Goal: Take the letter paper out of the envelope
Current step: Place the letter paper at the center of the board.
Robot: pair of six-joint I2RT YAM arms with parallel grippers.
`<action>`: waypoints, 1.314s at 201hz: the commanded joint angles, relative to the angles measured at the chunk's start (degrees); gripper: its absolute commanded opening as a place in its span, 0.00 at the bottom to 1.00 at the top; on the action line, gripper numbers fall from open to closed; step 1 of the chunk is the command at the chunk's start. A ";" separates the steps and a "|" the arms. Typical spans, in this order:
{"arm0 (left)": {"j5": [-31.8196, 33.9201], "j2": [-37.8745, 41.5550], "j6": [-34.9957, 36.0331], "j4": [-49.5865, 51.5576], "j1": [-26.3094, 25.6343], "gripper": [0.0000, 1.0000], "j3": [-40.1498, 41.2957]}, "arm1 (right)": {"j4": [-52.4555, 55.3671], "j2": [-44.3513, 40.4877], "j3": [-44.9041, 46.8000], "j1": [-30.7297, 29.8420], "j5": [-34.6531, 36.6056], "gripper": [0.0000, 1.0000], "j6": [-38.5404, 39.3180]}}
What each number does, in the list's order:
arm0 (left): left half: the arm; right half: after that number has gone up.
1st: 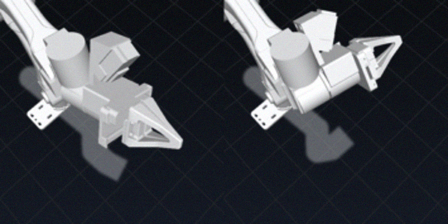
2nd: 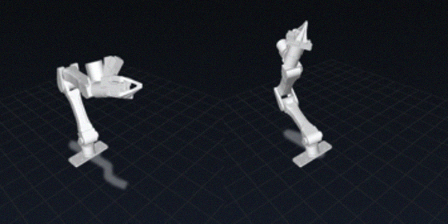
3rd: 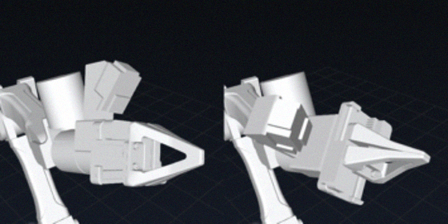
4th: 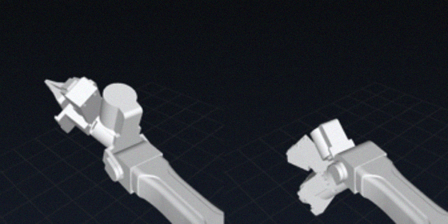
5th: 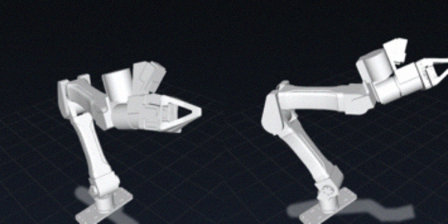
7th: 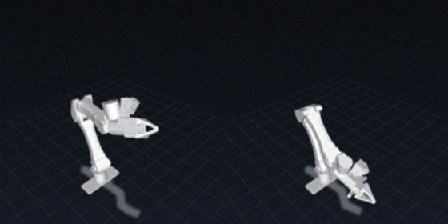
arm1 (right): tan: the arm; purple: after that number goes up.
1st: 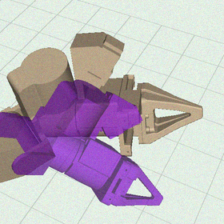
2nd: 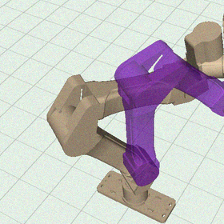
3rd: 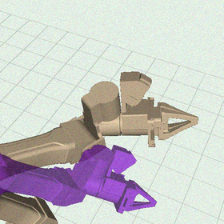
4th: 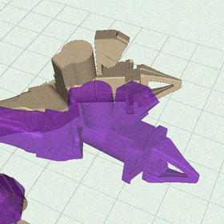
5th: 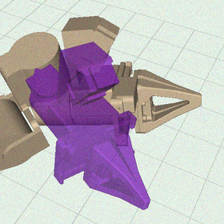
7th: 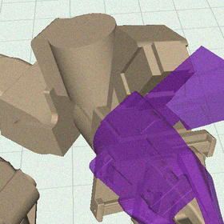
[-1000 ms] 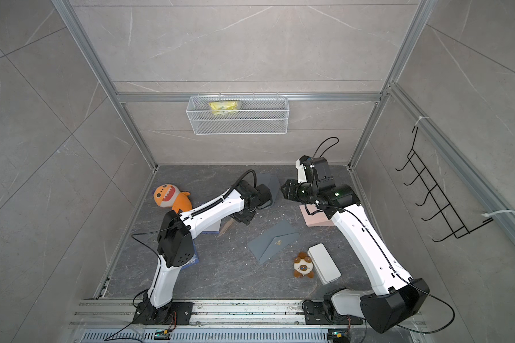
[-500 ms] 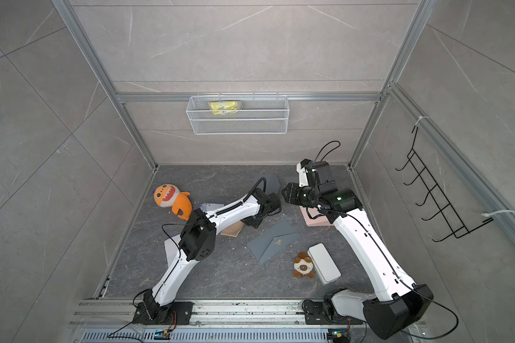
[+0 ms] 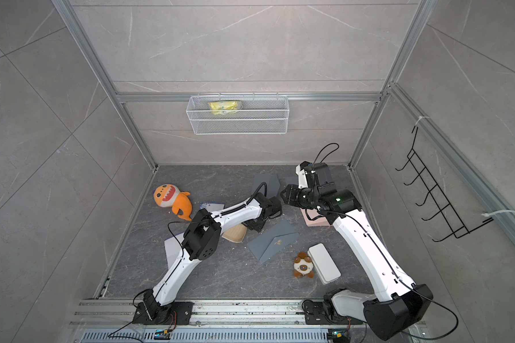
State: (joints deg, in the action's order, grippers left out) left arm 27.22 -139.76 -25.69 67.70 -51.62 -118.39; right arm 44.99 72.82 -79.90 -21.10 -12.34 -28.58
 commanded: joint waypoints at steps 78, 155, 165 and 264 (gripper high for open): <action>-2.15 0.01 0.29 -1.93 0.98 0.01 1.62 | -0.78 -1.41 1.50 -0.34 -1.37 0.44 -1.93; -2.85 1.15 0.90 -2.71 0.96 0.27 3.09 | -0.91 -2.42 3.65 -0.33 0.72 0.42 -4.25; -2.88 1.50 1.01 -2.99 0.91 0.30 3.53 | -0.79 -2.82 4.32 -0.34 1.40 0.42 -5.15; -3.76 3.70 1.70 -3.68 1.00 0.57 4.65 | -2.31 -4.92 8.83 -0.35 3.09 0.43 -9.92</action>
State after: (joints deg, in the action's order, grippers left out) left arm 27.79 -137.12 -24.49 65.54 -50.39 -115.50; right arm 43.53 68.34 -71.44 -21.10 -10.04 -37.56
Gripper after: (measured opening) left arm 0.557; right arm 0.427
